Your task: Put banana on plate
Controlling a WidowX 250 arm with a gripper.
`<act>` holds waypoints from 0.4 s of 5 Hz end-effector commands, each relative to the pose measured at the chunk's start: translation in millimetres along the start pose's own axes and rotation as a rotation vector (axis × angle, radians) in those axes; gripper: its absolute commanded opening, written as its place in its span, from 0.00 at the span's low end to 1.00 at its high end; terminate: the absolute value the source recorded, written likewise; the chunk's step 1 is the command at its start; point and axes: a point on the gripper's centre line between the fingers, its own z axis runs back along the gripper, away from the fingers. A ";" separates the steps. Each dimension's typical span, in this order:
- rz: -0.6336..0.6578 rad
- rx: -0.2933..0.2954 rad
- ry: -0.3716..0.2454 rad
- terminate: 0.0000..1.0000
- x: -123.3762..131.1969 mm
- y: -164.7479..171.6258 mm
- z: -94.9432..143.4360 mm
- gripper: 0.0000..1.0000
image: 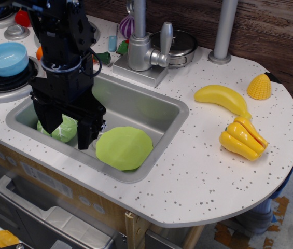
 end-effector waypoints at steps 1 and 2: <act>0.000 0.000 0.000 0.00 0.0 0.0 0.0 1.00; 0.150 -0.027 0.022 0.00 31.1 -18.0 17.6 1.00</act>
